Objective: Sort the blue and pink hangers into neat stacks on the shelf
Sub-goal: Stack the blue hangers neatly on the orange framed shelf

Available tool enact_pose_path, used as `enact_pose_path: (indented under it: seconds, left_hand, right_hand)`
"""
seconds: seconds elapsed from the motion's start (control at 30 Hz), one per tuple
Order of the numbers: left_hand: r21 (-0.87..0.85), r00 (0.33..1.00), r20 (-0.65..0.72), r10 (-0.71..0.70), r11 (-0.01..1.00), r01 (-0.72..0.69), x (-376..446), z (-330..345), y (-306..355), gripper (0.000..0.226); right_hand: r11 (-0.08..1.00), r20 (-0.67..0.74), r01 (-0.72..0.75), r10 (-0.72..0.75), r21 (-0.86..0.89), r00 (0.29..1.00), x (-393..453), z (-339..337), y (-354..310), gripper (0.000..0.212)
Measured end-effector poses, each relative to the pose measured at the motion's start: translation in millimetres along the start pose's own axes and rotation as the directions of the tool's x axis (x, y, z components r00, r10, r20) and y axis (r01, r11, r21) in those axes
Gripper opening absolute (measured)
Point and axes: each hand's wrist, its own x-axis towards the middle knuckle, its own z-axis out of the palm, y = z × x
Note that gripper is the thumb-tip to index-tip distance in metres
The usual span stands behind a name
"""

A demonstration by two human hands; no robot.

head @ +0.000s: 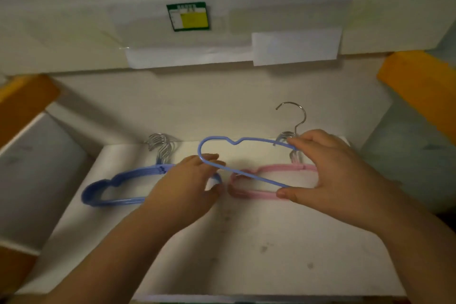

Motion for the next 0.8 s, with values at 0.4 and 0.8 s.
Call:
enact_pose_path:
  seconds: [0.4,0.8]
  left_hand:
    - [0.137,0.841,-0.006,-0.54,0.833,0.536,-125,-57,-129,0.04]
    - [-0.022,0.855,0.059,-0.515,0.856,0.517,-140,-60,-160,0.039]
  right_hand:
    - [0.976,0.224,0.201,-0.177,-0.088,0.958,96,99,-117,0.075]
    - [0.949,0.292,0.257,-0.198,-0.183,0.936,132,169,-176,0.079]
